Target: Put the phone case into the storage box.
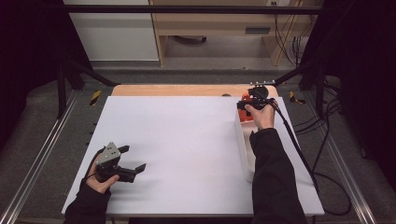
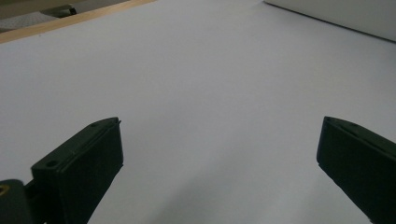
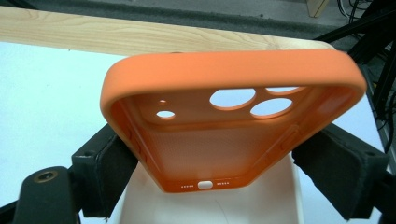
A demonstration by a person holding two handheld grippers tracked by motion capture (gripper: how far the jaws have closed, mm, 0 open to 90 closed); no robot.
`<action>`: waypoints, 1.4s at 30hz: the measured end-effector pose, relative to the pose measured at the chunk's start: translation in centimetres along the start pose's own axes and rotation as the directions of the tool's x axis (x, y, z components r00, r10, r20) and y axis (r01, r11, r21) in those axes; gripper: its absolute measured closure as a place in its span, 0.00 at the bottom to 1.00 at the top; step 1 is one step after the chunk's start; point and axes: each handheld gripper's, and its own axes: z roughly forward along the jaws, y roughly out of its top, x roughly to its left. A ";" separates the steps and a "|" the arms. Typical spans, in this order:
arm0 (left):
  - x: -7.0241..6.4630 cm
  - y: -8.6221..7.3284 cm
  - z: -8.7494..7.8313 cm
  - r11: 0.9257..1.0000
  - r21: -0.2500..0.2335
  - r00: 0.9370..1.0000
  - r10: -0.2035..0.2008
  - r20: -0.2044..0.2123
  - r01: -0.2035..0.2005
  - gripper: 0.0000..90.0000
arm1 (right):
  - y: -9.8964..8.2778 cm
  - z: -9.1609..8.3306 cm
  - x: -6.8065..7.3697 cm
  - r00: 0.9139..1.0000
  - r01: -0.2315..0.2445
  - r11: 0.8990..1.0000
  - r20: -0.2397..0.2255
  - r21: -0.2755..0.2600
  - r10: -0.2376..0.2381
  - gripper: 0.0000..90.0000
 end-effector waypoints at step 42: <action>0.0 -0.1 0.1 1.000 0.010 1.000 0.005 0.004 -0.005 0.00 | -0.3 1.2 -0.4 1.000 -0.003 1.000 -0.031 0.016 0.004 0.02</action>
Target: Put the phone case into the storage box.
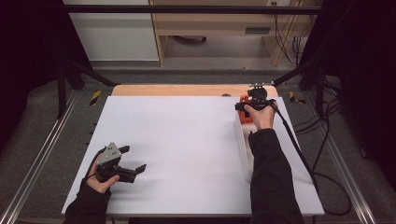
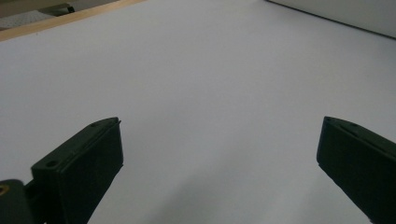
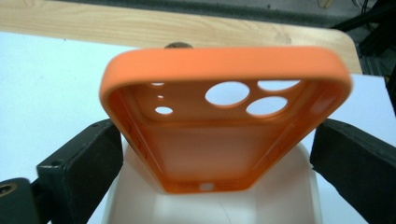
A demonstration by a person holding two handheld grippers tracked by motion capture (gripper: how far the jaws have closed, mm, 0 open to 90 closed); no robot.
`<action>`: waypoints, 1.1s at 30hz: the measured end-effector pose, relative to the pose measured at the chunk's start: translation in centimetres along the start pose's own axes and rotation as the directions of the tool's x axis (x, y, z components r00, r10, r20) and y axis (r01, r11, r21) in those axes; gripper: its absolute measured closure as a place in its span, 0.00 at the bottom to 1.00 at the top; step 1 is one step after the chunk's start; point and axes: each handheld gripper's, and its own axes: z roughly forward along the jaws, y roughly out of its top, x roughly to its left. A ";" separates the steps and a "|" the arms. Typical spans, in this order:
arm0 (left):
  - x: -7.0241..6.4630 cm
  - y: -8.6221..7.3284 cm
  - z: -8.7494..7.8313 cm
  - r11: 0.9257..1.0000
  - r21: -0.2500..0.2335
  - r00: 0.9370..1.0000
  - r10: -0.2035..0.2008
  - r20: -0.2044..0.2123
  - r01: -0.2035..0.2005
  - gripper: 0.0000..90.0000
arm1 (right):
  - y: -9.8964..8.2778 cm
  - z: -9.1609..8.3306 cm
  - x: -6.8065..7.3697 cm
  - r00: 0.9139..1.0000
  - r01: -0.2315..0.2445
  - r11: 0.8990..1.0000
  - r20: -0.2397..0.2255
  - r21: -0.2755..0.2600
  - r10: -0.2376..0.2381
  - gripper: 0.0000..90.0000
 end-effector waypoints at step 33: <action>-0.3 0.1 0.1 1.000 -0.003 1.000 0.012 0.008 -0.012 0.00 | -2.2 -9.3 0.8 0.958 0.118 0.943 -0.214 -0.311 -0.190 0.01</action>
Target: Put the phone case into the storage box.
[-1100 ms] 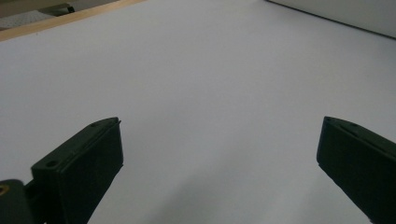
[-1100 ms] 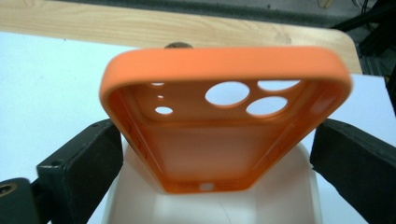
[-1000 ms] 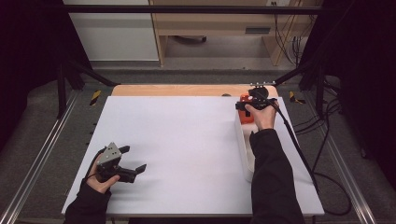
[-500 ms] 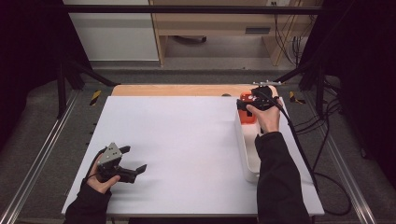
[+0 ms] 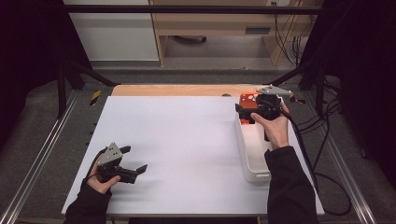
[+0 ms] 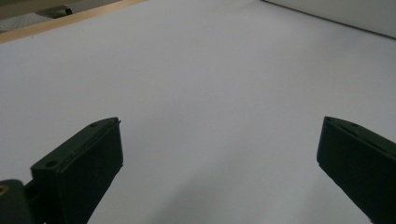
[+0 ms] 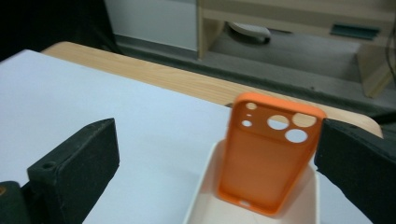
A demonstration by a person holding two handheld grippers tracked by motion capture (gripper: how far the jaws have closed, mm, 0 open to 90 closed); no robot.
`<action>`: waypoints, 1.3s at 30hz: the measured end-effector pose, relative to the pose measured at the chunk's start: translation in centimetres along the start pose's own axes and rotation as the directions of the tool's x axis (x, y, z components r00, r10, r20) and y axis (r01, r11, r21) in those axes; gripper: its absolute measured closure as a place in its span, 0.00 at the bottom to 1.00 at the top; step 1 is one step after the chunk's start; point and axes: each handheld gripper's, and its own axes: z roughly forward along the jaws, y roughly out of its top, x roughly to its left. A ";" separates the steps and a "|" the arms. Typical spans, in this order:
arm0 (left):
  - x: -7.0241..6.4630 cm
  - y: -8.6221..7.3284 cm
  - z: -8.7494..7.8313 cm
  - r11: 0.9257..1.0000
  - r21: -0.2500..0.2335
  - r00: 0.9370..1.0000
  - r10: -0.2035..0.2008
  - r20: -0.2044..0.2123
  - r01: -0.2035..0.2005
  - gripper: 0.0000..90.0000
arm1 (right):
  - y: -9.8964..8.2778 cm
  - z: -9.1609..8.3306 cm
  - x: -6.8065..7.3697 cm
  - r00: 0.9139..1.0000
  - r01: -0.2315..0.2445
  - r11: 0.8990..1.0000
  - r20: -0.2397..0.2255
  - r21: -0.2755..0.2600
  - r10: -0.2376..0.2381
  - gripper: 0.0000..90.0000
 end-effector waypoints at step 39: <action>-0.3 0.5 -0.4 0.999 -0.045 1.000 0.005 0.008 -0.005 0.00 | -13.0 -8.0 -1.9 0.932 0.081 0.981 -0.335 -0.177 -0.137 0.00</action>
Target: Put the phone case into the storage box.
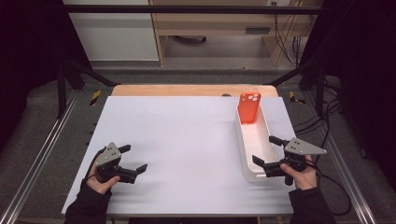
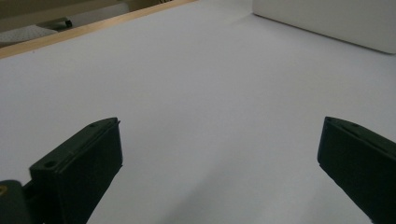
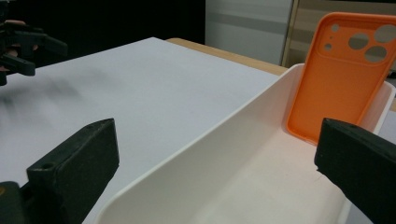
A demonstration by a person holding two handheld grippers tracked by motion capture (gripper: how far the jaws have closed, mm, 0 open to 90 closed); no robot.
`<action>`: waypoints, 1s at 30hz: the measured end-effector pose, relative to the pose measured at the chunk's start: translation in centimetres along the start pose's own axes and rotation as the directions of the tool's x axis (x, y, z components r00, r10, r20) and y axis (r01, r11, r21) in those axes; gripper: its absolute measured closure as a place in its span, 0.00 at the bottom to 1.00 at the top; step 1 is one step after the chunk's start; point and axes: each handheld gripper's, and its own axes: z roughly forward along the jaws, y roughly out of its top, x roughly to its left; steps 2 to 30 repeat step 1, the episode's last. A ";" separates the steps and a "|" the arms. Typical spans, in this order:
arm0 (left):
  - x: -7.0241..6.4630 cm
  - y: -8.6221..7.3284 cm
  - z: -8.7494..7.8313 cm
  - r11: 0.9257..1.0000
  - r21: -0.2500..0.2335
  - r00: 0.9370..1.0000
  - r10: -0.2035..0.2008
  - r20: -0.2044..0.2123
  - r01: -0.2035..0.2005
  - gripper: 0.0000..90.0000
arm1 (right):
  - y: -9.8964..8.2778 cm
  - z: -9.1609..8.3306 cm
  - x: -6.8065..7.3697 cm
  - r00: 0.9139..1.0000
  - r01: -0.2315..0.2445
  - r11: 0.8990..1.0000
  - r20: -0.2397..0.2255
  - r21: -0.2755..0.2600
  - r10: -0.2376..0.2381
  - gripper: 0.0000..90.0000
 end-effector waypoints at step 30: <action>0.0 0.0 0.0 1.000 -0.002 1.000 0.000 0.000 0.000 0.00 | -0.1 -0.1 -0.1 1.000 0.001 1.000 0.001 0.001 -0.001 0.00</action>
